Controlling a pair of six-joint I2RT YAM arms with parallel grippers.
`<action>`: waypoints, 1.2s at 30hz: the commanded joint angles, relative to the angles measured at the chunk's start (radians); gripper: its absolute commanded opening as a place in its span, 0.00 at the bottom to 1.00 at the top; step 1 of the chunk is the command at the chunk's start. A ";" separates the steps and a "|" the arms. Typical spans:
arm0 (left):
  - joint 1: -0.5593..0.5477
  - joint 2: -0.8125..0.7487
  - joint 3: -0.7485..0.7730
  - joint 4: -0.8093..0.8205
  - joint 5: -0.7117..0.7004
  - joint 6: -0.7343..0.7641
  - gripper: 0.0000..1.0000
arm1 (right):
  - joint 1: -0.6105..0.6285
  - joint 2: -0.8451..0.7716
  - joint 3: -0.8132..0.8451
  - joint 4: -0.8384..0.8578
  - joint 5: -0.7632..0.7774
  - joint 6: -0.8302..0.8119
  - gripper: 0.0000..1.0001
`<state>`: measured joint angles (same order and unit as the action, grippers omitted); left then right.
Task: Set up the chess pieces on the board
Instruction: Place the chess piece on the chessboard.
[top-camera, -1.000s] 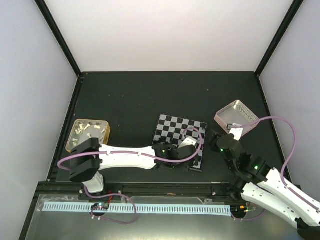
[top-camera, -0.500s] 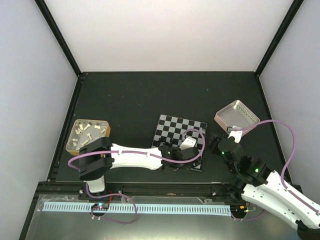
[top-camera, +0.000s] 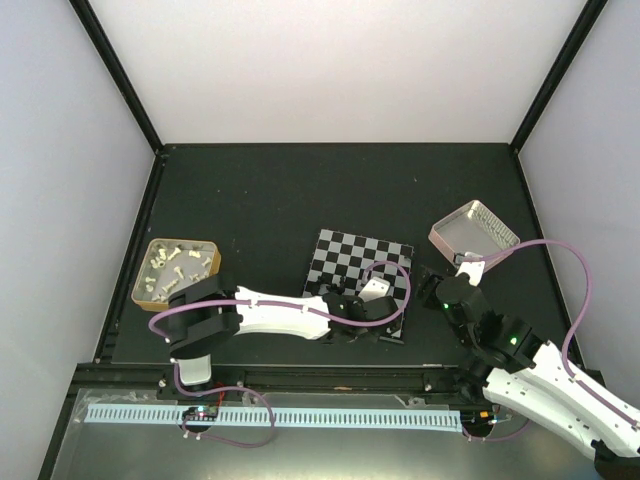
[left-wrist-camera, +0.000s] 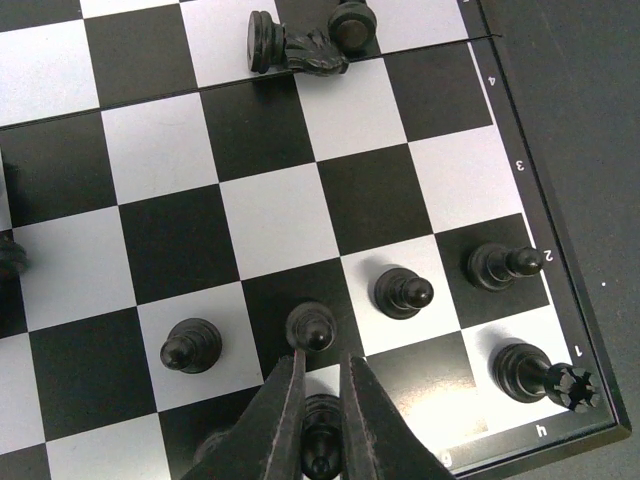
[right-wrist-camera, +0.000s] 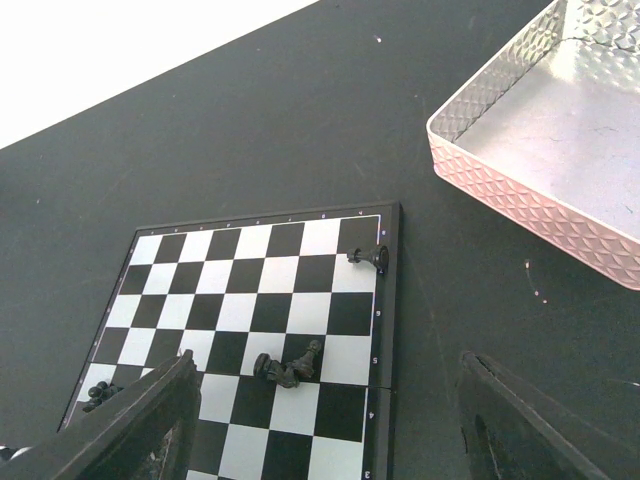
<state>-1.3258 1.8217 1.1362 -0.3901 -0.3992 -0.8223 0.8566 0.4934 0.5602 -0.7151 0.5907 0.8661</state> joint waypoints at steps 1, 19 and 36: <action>0.005 0.020 0.012 0.020 0.003 -0.006 0.08 | -0.003 -0.012 0.000 0.000 0.015 -0.001 0.71; 0.001 -0.031 -0.018 0.068 0.027 0.027 0.26 | -0.004 -0.006 0.000 0.002 0.009 -0.001 0.71; 0.038 -0.294 -0.099 0.084 -0.018 0.047 0.31 | -0.024 0.100 0.005 0.123 -0.083 -0.100 0.69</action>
<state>-1.3174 1.6043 1.0828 -0.3027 -0.3653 -0.7841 0.8551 0.5442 0.5606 -0.6853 0.5591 0.8272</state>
